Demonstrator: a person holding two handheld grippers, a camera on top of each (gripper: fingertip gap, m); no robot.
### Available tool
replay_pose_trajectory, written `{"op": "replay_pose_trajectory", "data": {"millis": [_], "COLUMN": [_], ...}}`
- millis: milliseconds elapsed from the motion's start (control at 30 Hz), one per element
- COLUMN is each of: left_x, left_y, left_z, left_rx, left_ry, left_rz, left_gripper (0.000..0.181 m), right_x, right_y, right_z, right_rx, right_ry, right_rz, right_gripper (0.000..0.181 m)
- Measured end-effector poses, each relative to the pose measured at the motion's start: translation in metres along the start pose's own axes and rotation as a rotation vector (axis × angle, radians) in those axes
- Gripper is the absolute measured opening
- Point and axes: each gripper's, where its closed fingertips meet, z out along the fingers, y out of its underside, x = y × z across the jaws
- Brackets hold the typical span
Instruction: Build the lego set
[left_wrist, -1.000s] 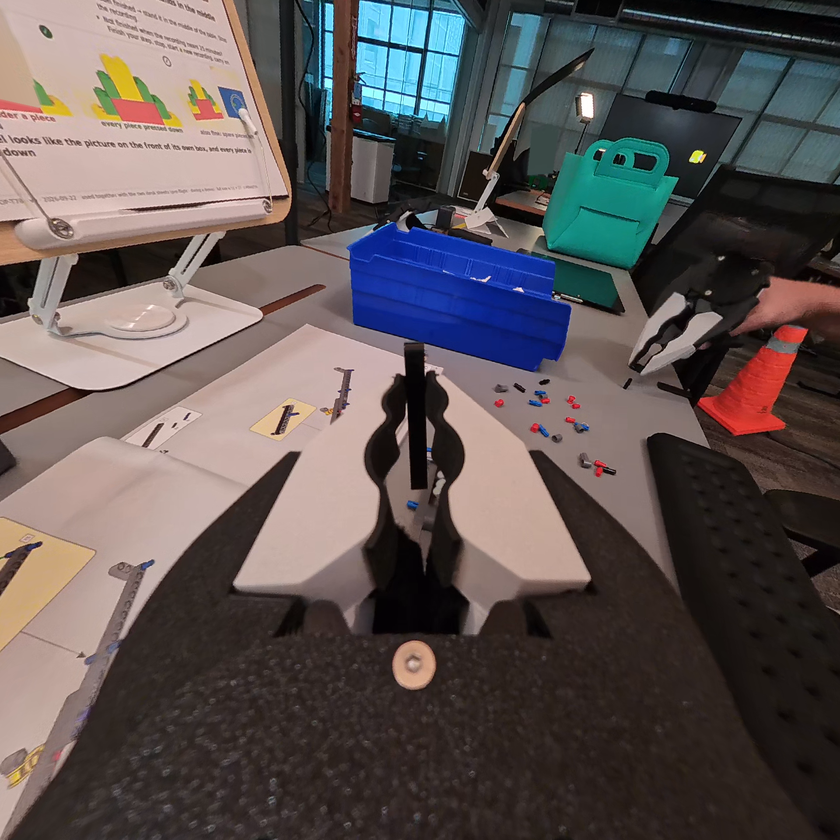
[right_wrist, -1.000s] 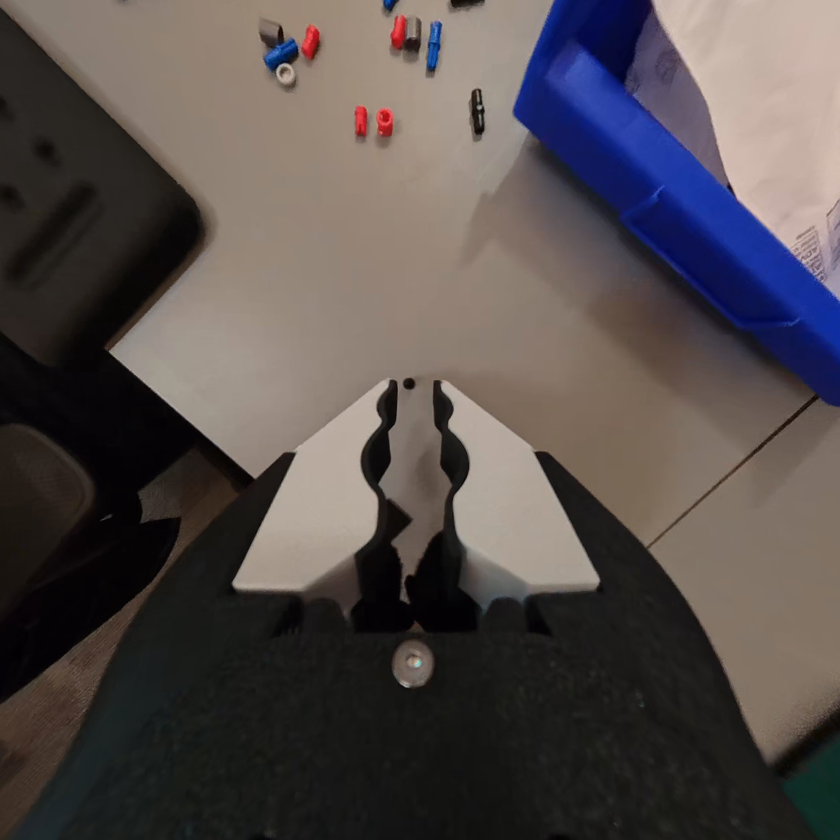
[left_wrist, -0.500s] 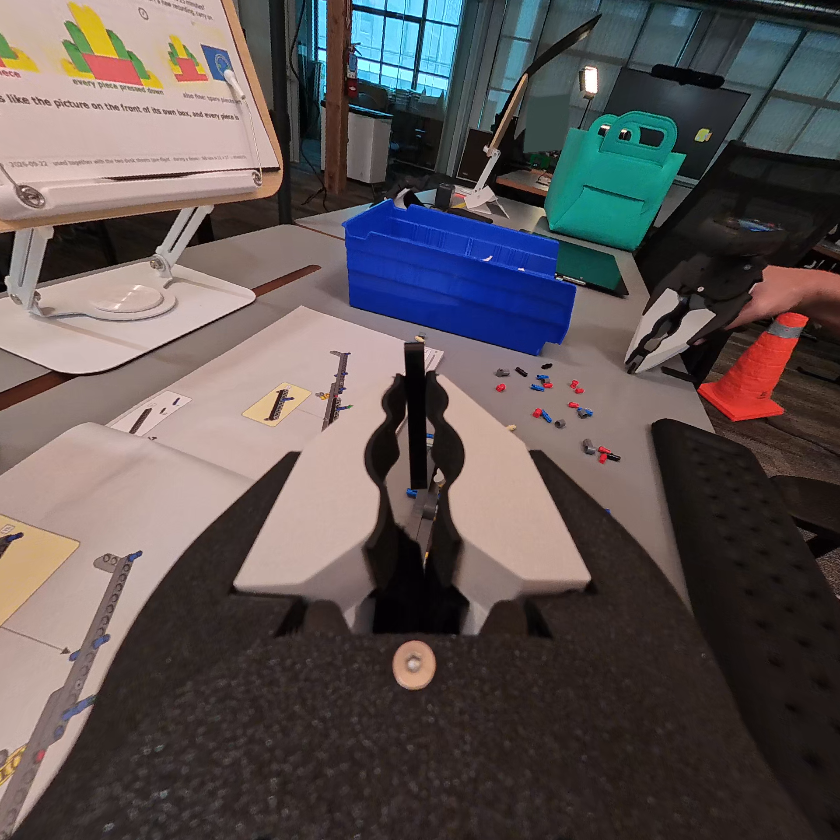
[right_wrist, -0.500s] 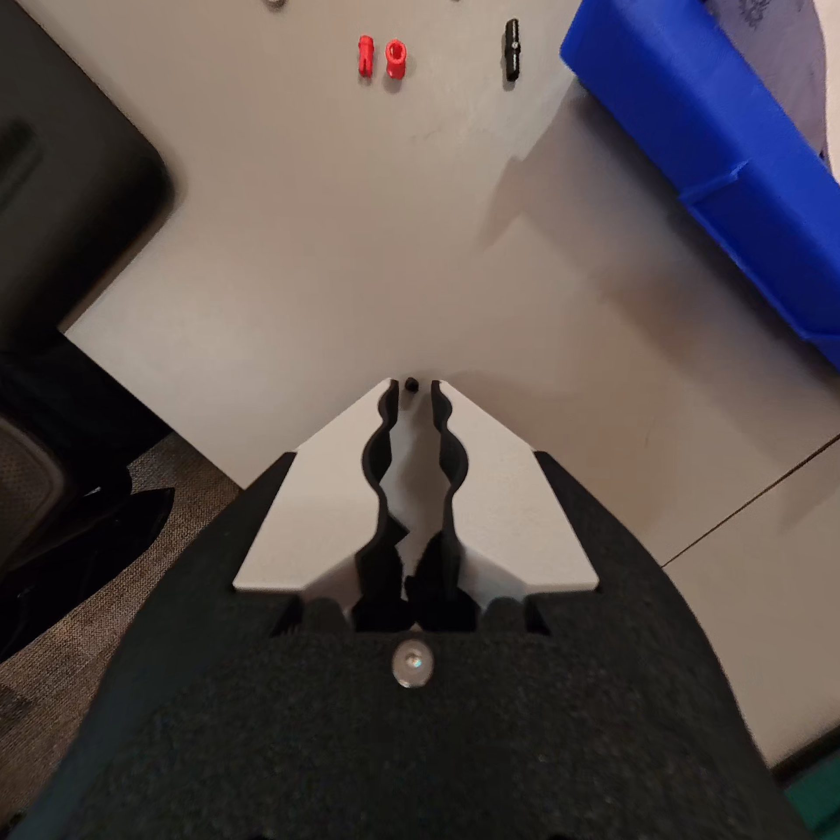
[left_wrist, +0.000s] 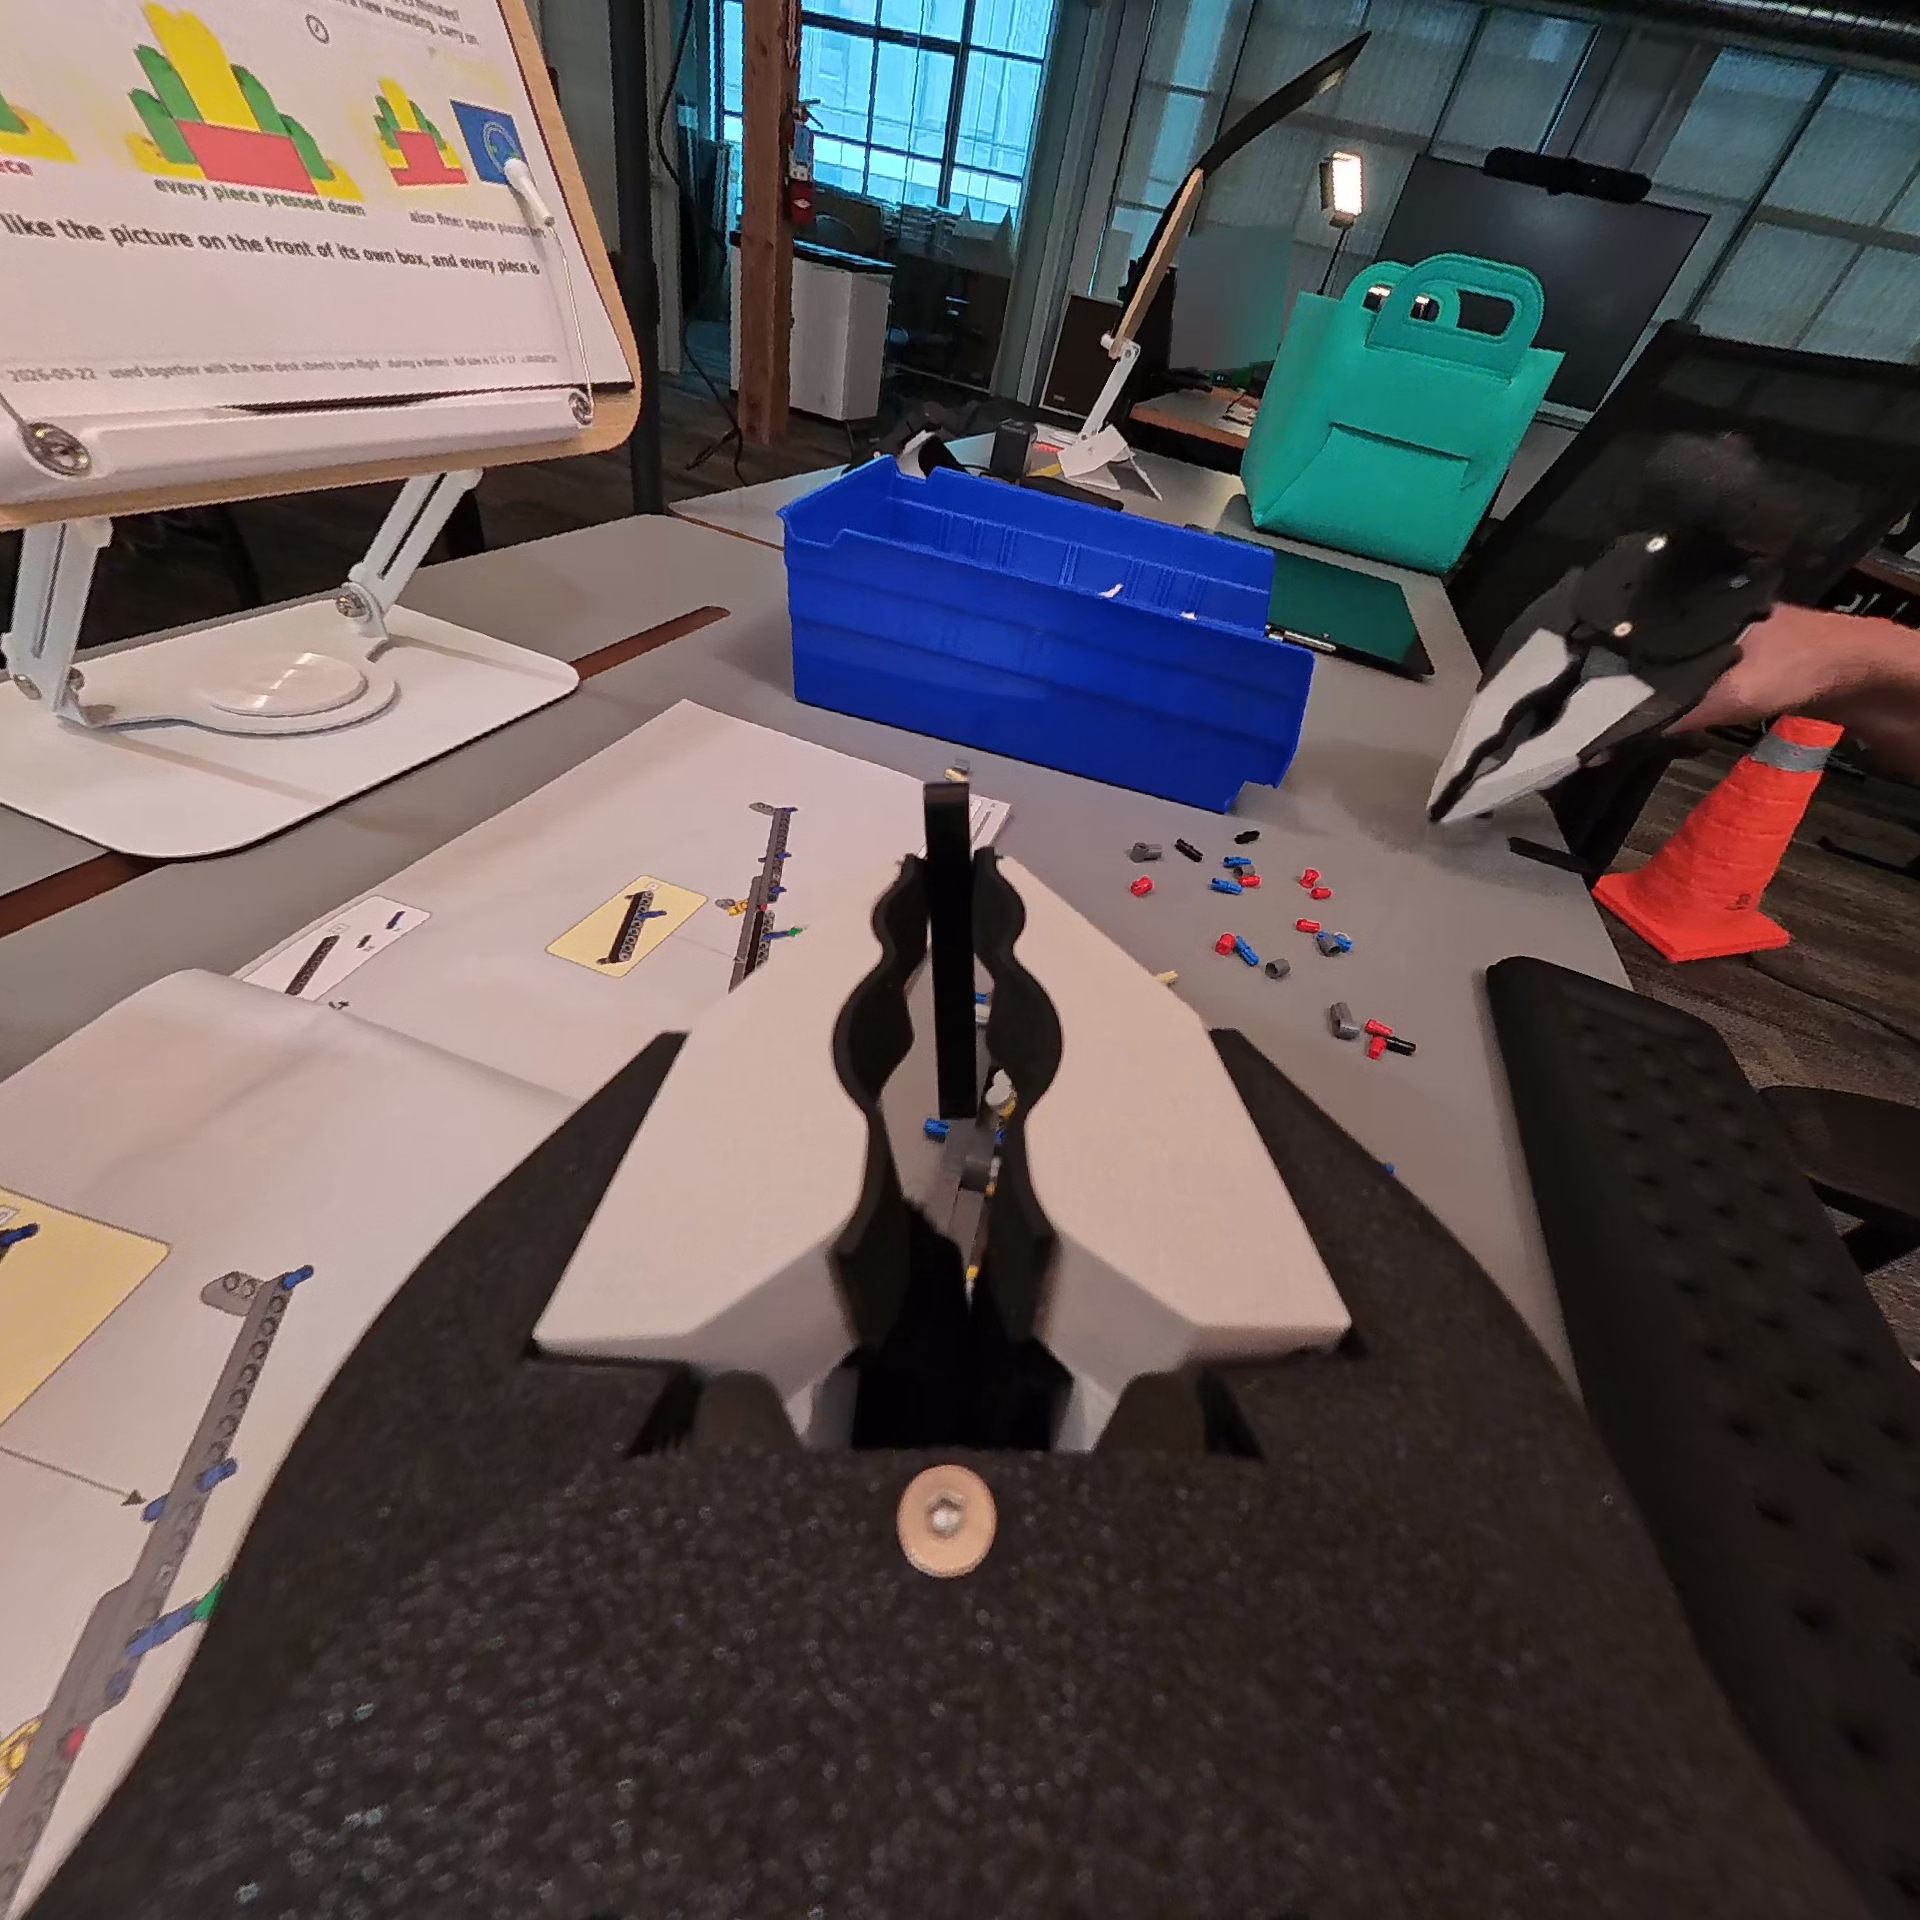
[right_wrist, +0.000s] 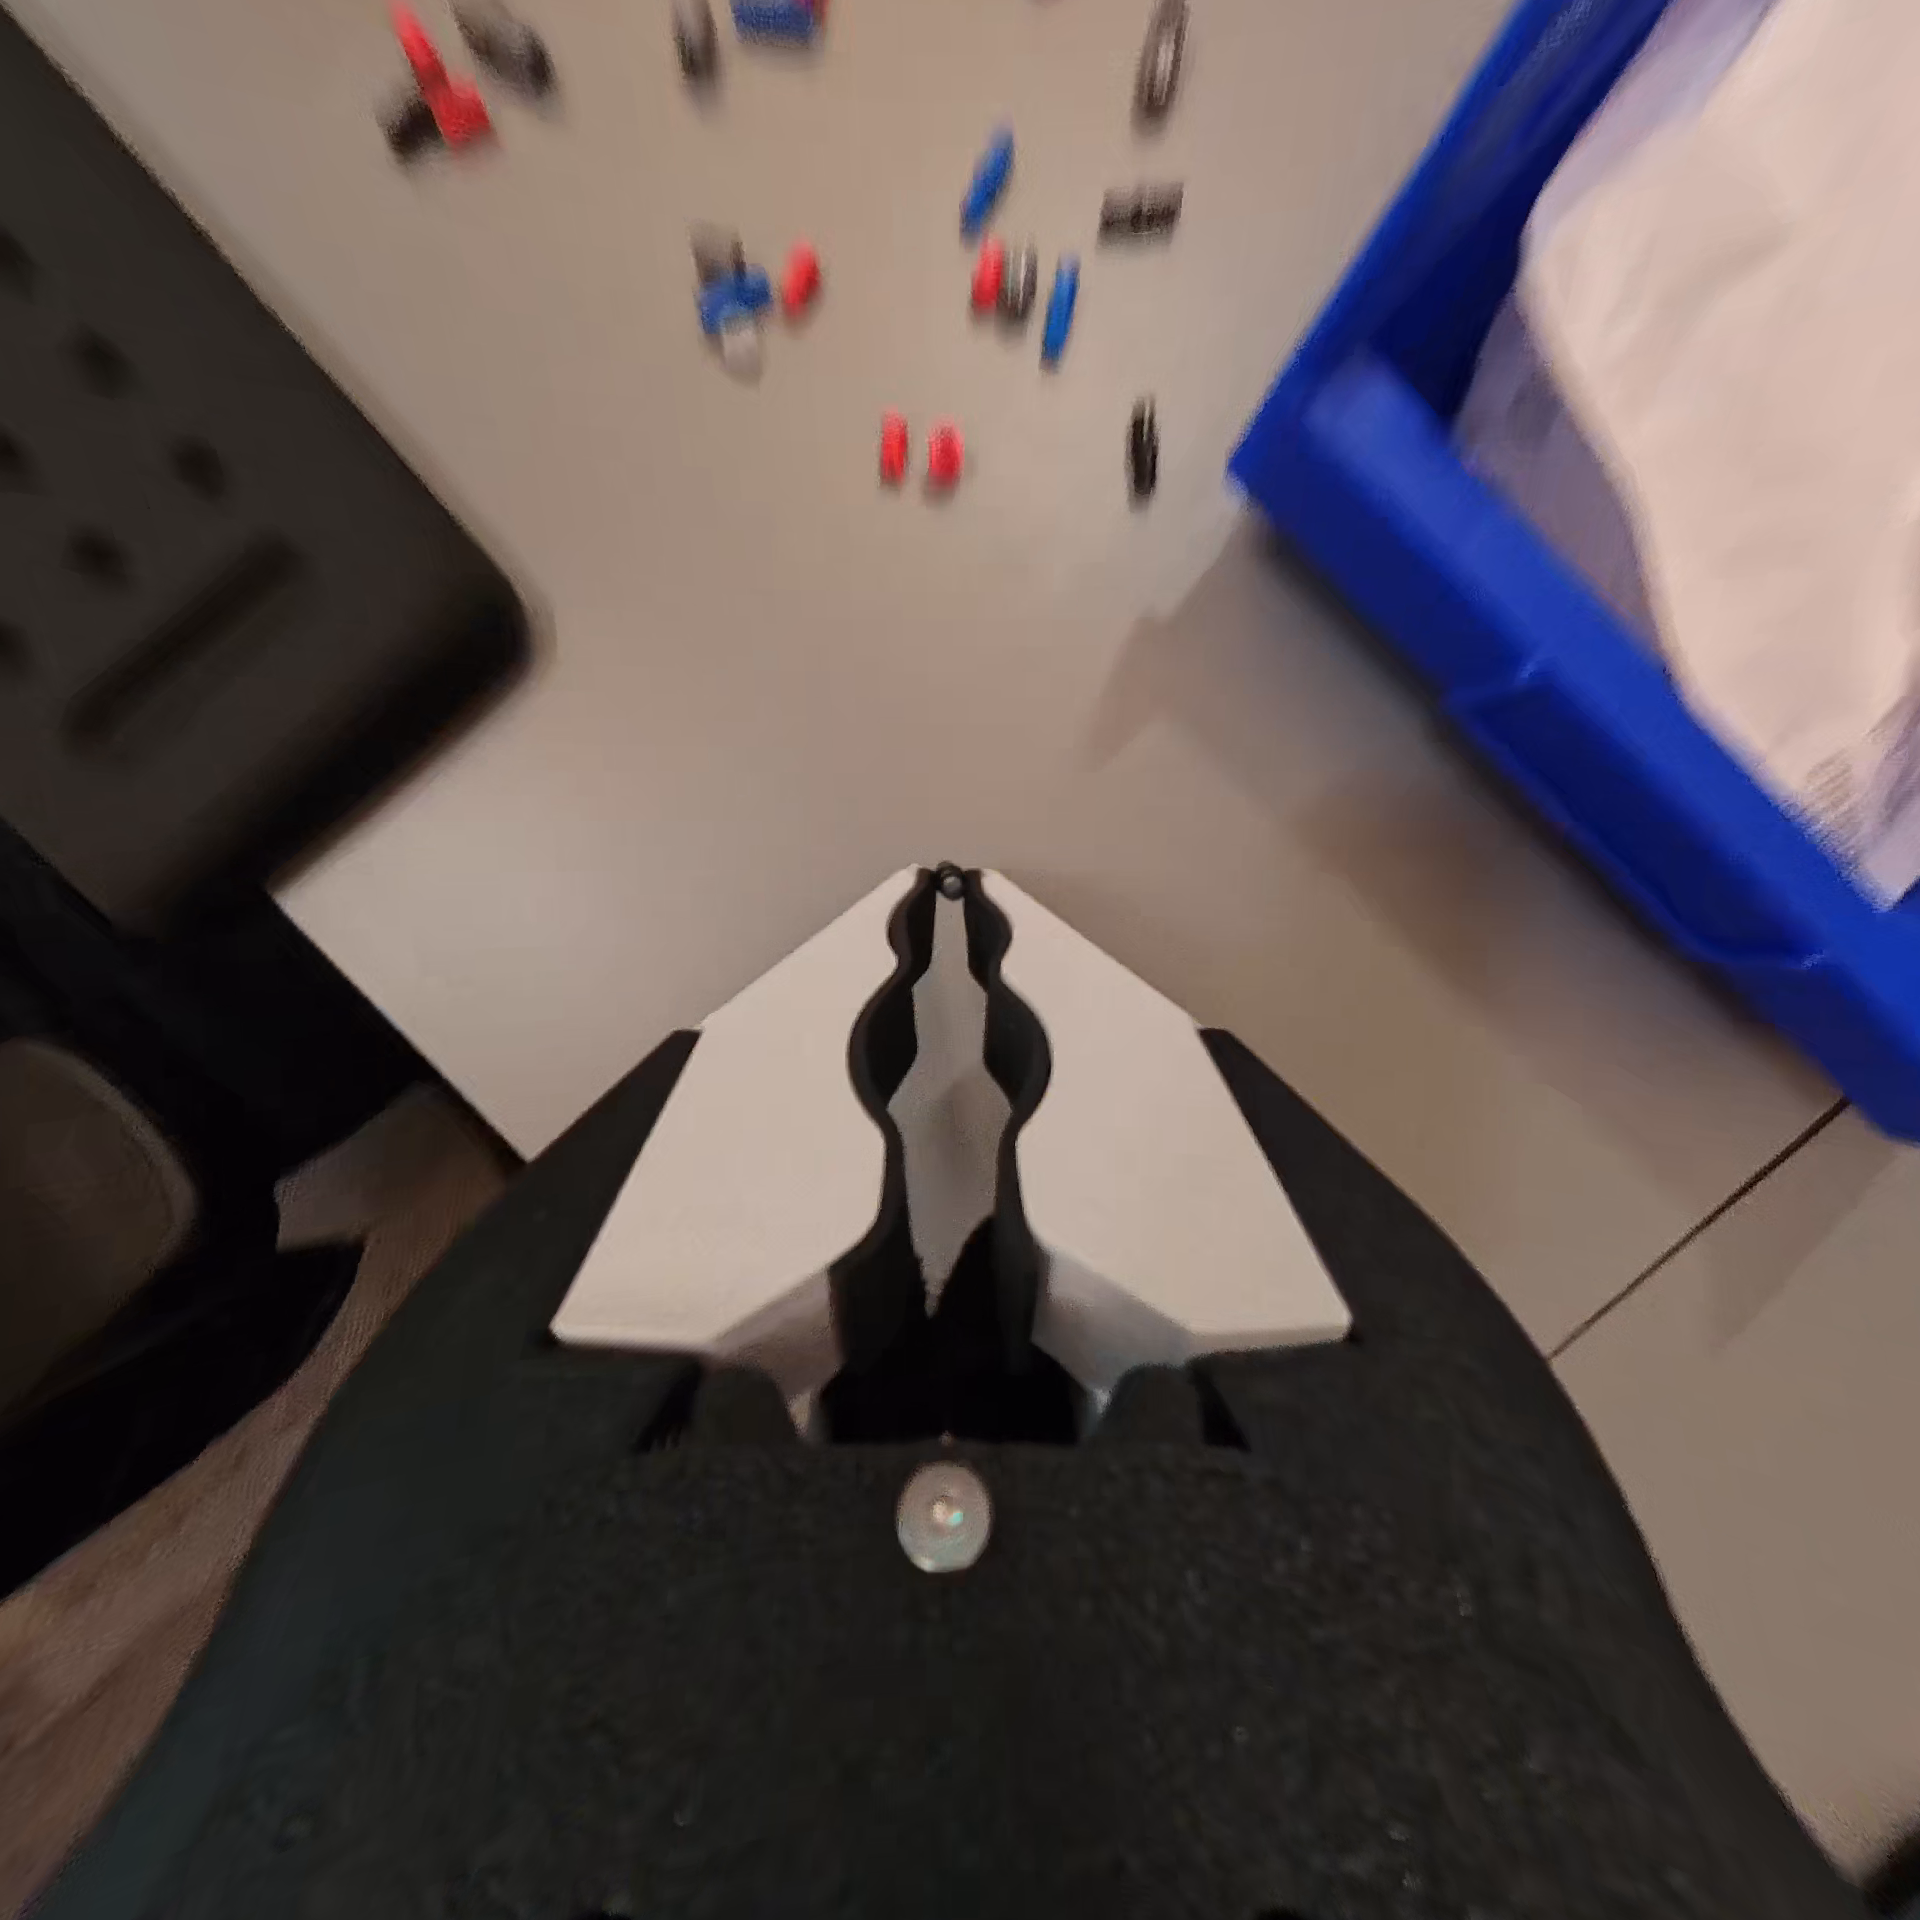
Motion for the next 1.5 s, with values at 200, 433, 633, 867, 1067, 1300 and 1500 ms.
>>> {"op": "replay_pose_trajectory", "data": {"millis": [200,433,633,867,1067,1300,1500], "left_x": [0.022,0.047,0.055,0.056,0.056,0.058,0.055], "left_y": [-0.014,-0.028,-0.034,-0.036,-0.035,-0.035,-0.041], "left_z": [0.007,0.011,0.011,0.010,0.011,0.013,0.006], "left_rx": [0.096,0.205,0.203,0.206,0.208,0.233,0.224], "left_ry": [0.030,0.016,0.022,-0.006,-0.057,-0.130,-0.269], "left_rz": [0.003,0.049,0.024,0.050,0.105,0.163,0.437], "left_gripper": [0.007,0.007,0.007,0.007,0.007,0.007,0.007], "right_x": [-0.042,-0.096,-0.097,-0.097,-0.097,-0.097,-0.102], "right_y": [-0.170,-0.338,-0.370,-0.373,-0.372,-0.369,-0.372], "right_z": [-0.029,-0.018,0.004,0.010,0.010,0.009,0.005], "right_rx": [0.506,1.009,1.038,1.035,1.121,1.291,1.248], "right_ry": [0.217,0.380,0.275,0.309,0.273,0.148,0.178], "right_rz": [-0.167,-0.048,0.067,0.073,0.146,0.332,0.201], "right_gripper": [0.004,0.003,0.003,0.003,0.003,0.003,0.003]}}
